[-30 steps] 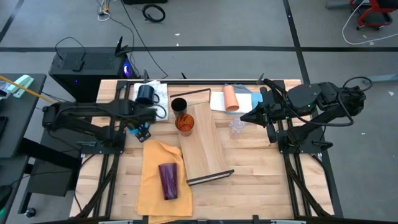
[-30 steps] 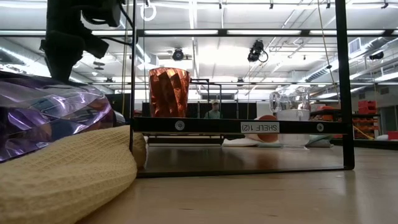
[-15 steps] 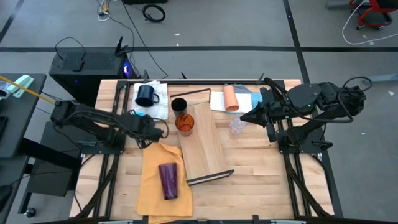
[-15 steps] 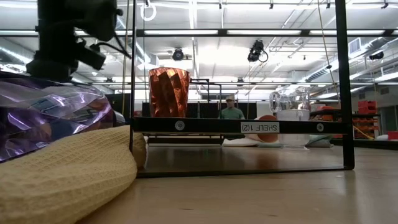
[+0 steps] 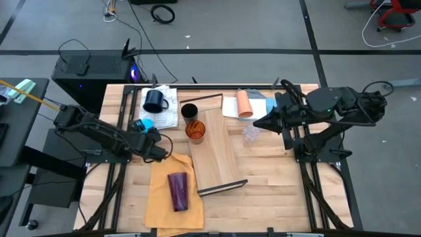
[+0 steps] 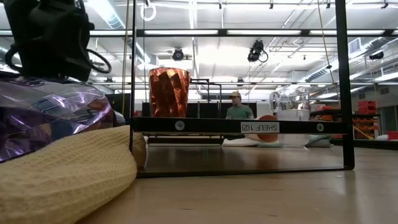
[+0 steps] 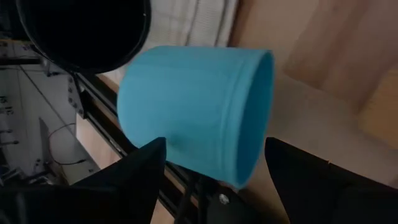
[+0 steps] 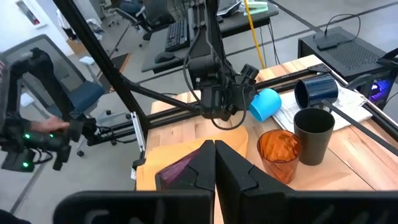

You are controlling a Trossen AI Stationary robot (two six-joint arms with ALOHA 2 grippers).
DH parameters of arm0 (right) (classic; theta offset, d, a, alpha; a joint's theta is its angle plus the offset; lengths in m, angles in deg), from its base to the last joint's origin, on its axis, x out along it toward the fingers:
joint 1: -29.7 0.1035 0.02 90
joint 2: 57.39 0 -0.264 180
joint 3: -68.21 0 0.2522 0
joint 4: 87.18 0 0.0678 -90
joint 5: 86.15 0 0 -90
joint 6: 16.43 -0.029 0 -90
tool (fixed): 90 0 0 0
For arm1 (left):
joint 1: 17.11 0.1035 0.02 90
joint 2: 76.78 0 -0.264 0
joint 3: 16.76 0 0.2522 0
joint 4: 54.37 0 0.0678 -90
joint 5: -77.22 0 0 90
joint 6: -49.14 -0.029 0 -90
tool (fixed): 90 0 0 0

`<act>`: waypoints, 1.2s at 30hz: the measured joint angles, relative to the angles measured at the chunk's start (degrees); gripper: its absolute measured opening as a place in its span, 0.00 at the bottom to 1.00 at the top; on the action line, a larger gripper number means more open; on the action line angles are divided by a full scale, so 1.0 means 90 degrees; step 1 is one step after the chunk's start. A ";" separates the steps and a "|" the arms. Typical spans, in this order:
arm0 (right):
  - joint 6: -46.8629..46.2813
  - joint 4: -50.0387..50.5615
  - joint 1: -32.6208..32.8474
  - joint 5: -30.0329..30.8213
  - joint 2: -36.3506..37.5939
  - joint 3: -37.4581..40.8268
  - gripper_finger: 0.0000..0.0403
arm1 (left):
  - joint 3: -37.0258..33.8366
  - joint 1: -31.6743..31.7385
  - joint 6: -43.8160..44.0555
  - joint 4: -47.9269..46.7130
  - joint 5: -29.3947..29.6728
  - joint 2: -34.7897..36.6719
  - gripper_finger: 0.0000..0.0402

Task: Stack small to large cups/mugs on shelf
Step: Put the blue mug on the shelf

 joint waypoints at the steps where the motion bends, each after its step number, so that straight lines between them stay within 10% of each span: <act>1: -0.0020 -0.0031 0.0000 0.0000 -0.0001 0.0000 0.02 | -0.0054 0.0033 0.0000 0.0061 0.0015 0.0000 0.70; 14: -0.0020 -0.0567 0.0000 0.0000 0.0000 0.0000 0.02 | -0.0091 0.0670 -0.0041 0.0502 0.0150 0.0012 0.62; 26: -0.0016 -0.0575 0.0000 0.0000 -0.0002 0.0000 0.02 | -0.0086 0.0809 -0.0114 0.0253 0.0609 0.0017 0.11; 36: 0.0081 -0.0572 -0.0002 0.0000 -0.0002 0.0000 0.02 | 0.0333 0.0805 -0.0029 -0.0079 0.0348 0.0005 0.10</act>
